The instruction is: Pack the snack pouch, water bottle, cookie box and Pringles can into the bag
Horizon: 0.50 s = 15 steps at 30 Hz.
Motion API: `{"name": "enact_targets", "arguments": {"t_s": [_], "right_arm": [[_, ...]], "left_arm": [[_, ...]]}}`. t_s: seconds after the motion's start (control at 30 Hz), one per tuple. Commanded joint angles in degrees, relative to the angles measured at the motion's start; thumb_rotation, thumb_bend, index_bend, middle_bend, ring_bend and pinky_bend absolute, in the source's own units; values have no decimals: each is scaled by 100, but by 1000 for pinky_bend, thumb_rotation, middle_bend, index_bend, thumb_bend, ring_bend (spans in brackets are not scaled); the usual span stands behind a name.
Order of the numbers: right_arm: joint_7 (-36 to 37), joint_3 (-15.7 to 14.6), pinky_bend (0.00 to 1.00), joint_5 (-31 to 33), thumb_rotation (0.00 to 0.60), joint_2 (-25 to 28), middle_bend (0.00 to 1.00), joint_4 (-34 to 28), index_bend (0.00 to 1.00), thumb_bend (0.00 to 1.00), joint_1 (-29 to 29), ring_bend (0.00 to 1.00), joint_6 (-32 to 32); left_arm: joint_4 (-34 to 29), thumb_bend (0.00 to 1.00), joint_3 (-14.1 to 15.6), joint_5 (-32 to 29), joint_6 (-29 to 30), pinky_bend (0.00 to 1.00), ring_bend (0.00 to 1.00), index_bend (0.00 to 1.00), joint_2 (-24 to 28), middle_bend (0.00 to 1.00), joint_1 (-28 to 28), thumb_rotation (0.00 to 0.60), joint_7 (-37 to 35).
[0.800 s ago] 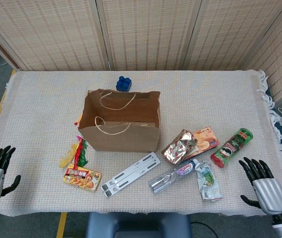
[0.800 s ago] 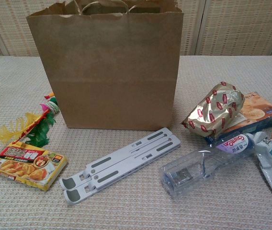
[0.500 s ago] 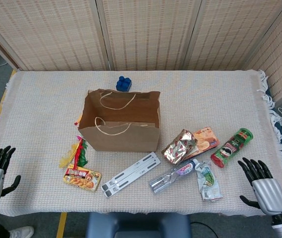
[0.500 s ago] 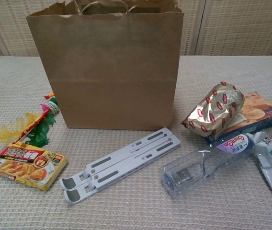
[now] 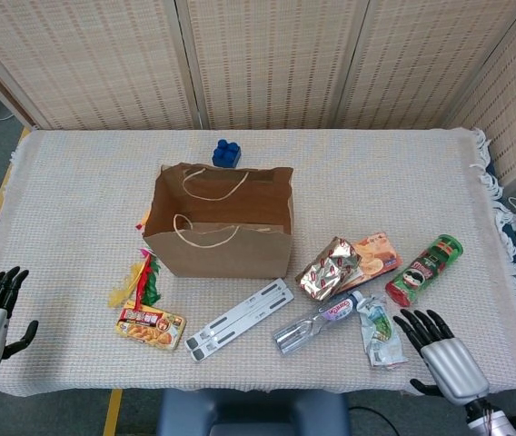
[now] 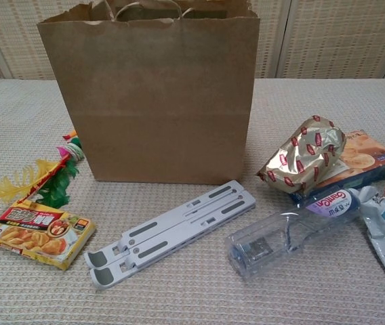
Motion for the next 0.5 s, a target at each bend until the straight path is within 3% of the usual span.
{"name": "enact_targets", "arguments": {"t_s": [0.03, 0.5], "right_arm": [[-576, -21, 0, -13, 600, -273, 0, -74, 0, 36, 61, 0, -236], [-1866, 237, 0, 722, 600, -876, 0, -73, 0, 37, 209, 0, -715]], "left_arm": [[10, 355, 7, 17, 12, 0, 0, 0, 0, 0, 5, 600, -12], [41, 356, 16, 43, -4, 0, 0, 0, 11, 0, -4, 600, -85]]}}
